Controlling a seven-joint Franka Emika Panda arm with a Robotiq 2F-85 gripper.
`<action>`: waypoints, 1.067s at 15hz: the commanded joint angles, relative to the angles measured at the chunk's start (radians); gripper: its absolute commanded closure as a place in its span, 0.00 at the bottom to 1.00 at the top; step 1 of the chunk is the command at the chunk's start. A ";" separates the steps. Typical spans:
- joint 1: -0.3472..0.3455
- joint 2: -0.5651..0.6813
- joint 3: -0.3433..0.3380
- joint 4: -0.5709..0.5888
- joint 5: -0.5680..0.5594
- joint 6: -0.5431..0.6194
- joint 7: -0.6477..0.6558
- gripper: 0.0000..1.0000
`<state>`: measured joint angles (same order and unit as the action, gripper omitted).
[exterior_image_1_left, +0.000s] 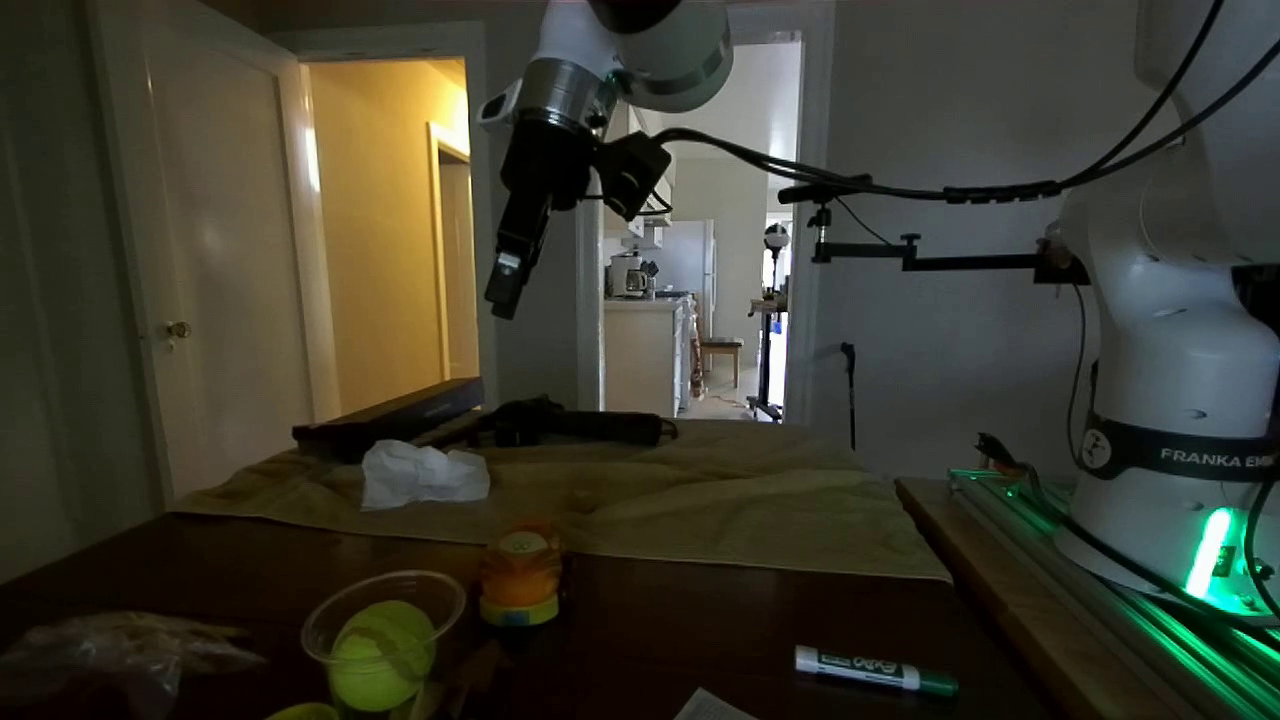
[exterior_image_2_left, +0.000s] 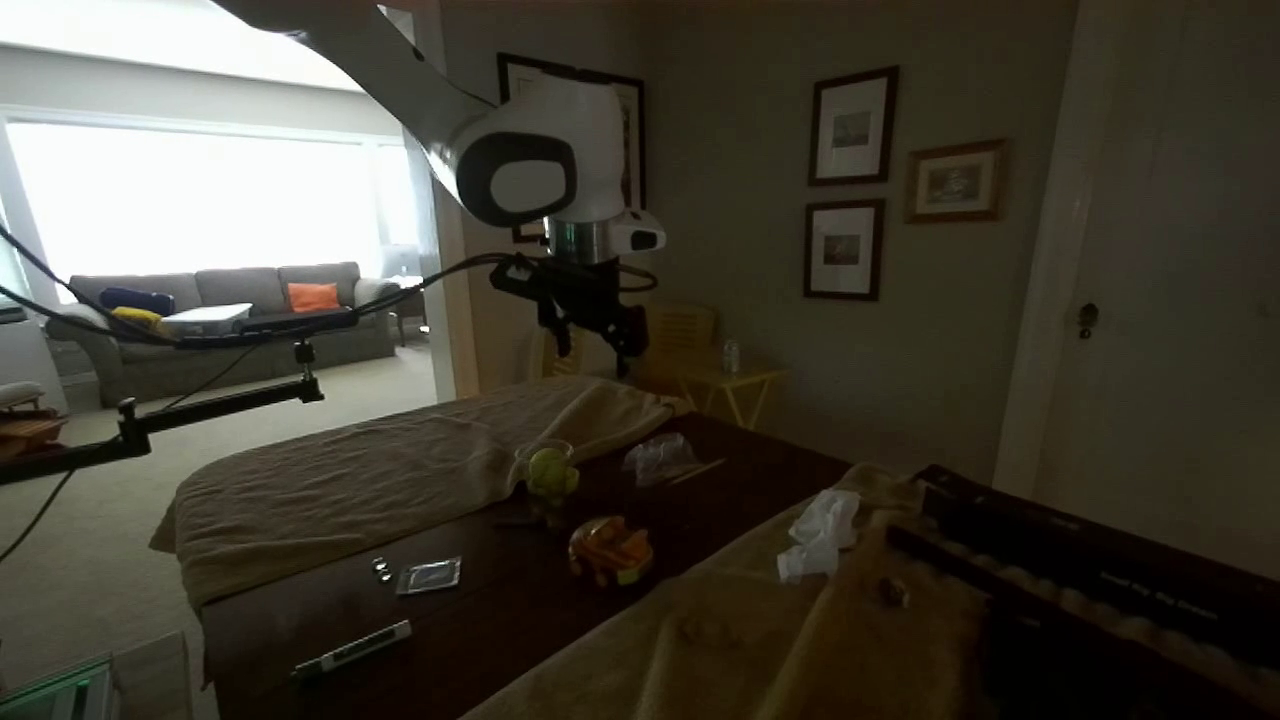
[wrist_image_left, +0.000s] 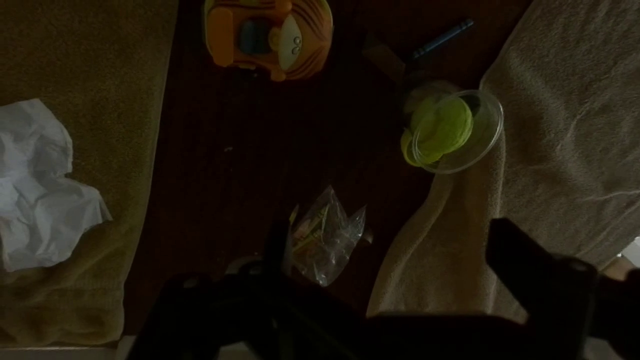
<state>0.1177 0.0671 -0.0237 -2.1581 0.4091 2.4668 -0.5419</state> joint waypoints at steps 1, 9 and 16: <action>-0.035 0.030 0.048 0.020 -0.010 0.005 0.023 0.00; -0.035 0.174 0.133 0.138 -0.025 -0.017 0.079 0.00; -0.015 0.290 0.206 0.261 -0.077 -0.055 0.166 0.00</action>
<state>0.0985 0.2986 0.1571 -1.9750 0.3798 2.4585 -0.4336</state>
